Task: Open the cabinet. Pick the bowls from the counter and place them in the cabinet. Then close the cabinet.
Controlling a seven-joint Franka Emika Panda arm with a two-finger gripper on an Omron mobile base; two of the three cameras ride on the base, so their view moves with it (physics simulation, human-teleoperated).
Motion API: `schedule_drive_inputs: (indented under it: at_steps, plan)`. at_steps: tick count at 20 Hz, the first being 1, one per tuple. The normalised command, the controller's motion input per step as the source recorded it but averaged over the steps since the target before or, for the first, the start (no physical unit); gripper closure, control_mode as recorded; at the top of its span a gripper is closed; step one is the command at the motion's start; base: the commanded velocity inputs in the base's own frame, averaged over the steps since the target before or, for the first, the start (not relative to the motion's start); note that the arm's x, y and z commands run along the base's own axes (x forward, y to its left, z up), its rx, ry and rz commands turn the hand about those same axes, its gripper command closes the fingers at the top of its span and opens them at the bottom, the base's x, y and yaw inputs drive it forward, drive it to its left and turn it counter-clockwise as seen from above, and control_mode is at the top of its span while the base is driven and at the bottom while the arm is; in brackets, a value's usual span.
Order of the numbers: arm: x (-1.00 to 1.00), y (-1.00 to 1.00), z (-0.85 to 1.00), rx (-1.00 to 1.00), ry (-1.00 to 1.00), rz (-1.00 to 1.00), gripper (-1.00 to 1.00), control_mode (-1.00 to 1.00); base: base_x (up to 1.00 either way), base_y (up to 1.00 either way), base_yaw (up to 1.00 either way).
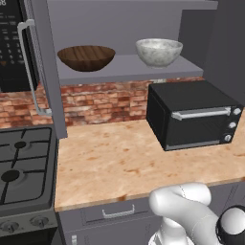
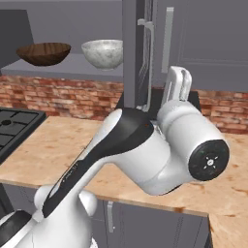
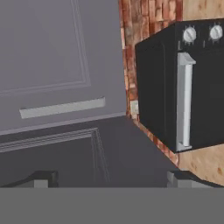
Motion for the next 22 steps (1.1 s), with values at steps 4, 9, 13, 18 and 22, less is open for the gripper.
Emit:
schedule_drive_inputs:
  at_steps: [4,9,13,18,22]
  plan:
    - [0.28,-0.28,-0.07,0.04,-0.04,0.14,-1.0,-1.0,0.0,0.0,0.0]
    - [0.28,-0.12,-0.13,0.02,-0.06,0.16,-1.0,-1.0,0.0,0.0,0.0]
    - [0.18,0.0,-0.13,0.0,-0.09,0.18,-1.0,-1.0,0.0,0.0,0.0]
    - [0.01,0.01,-0.07,0.0,-0.18,0.21,-1.0,-1.0,0.0,0.0,0.0]
    - [0.0,0.15,-0.07,0.0,-0.21,0.22,-1.0,-1.0,0.0,0.0,0.0]
